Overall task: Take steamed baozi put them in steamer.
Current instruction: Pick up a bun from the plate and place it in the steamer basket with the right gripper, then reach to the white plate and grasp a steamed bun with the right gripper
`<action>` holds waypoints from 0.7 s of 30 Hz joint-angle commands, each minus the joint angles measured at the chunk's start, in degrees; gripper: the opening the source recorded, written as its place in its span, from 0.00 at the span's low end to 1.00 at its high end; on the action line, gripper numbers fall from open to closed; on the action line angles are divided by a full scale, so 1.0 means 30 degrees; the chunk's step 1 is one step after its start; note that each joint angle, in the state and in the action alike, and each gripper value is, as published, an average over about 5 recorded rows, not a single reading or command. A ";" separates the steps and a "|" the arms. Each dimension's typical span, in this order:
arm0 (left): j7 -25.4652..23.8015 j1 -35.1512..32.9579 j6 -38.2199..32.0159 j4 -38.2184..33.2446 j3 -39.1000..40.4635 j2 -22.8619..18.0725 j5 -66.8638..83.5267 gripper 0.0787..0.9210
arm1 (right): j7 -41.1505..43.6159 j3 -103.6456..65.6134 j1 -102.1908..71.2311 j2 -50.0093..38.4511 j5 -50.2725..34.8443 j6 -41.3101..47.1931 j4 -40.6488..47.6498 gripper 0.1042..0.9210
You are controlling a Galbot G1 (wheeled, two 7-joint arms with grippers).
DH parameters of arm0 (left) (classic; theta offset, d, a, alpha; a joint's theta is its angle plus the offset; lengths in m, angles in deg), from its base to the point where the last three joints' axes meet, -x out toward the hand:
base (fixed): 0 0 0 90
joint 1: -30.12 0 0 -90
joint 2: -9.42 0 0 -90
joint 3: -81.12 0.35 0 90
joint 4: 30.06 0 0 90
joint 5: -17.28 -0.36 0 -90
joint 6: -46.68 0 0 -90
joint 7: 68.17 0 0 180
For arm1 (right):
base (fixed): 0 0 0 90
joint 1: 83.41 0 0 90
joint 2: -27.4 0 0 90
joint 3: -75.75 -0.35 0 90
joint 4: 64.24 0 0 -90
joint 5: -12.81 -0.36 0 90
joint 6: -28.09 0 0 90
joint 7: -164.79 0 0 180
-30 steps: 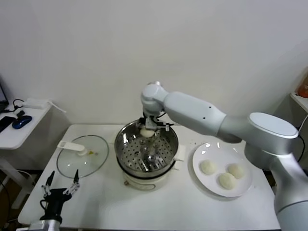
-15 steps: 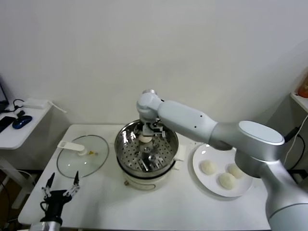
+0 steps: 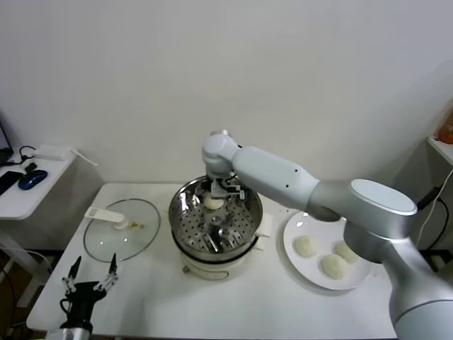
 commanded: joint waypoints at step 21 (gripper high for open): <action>-0.0115 0.0562 0.0889 -0.0869 -0.0347 -0.0133 0.0102 0.88 | -0.0626 0.8521 0.6744 -1.3797 -2.3231 1.5918 -0.5115 0.88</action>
